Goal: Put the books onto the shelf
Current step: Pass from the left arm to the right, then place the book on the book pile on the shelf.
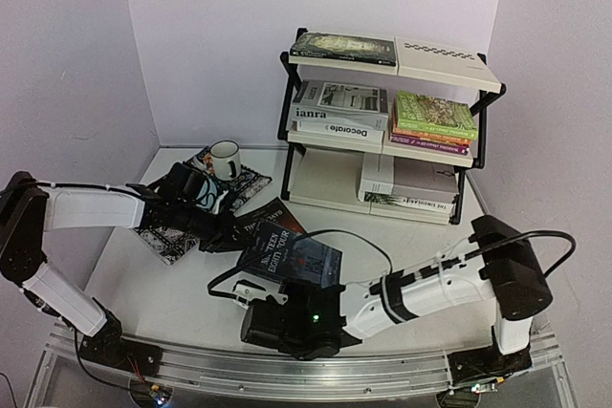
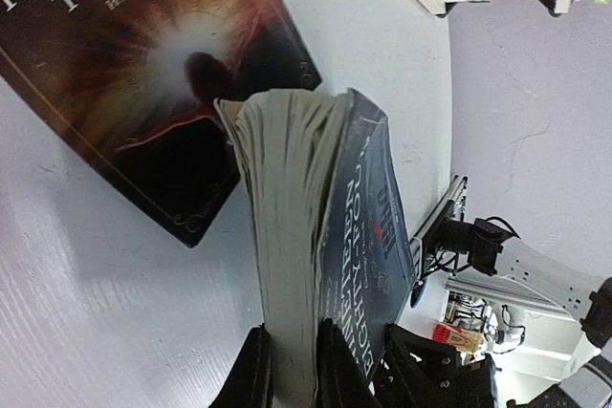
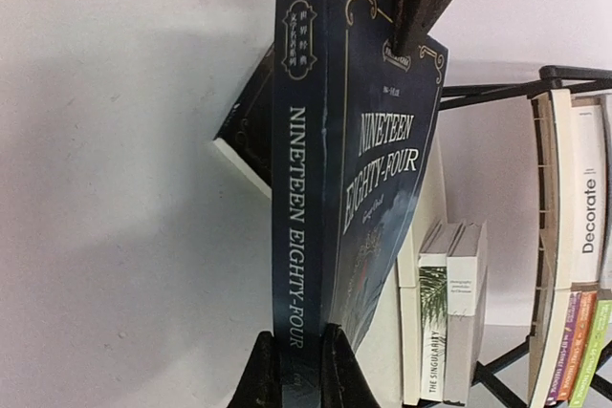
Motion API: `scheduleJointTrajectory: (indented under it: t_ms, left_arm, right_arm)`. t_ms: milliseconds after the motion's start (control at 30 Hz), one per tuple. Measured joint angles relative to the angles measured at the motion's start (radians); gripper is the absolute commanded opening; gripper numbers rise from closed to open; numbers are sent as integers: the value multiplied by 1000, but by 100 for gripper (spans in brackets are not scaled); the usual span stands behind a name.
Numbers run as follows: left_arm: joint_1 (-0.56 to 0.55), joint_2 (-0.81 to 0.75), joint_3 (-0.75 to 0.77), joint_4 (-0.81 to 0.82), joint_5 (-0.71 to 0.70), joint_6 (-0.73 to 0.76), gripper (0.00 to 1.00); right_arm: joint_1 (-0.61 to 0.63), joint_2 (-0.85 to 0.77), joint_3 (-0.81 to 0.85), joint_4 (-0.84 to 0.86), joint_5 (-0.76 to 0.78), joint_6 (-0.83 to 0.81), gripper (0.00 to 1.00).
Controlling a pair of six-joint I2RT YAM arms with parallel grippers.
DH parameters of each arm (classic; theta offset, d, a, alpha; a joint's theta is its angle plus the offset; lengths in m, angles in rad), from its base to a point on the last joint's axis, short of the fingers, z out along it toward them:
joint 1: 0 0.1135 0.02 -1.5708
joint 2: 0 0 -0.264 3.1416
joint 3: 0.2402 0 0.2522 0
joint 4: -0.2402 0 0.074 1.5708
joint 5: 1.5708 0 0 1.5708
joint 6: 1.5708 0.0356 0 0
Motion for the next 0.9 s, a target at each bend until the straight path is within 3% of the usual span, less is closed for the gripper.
scheduleJointTrajectory:
  t_ms: [33,167,267,400,567,900]
  left_arm:
    - [-1,-11,7,-1,9,-2,12]
    - [-2,-66,39,0,49,-12,44]
    - [-2,-119,54,-1,63,-22,56]
    - [-3,-211,81,-15,63,-26,62]
    - [-2,-311,171,-64,13,-13,79]
    - [-2,-520,321,-235,-324,18,93]
  right_arm:
    - [0,-28,-8,-4,-1,-11,0]
    - [0,-156,-22,-27,-9,-76,0]
    - [-4,-255,-22,-35,-25,-133,0]
    - [-7,-355,-22,-37,-59,-221,0]
    - [-13,-428,-10,-49,-101,-336,0]
    - [-20,-458,138,-111,-156,-605,0]
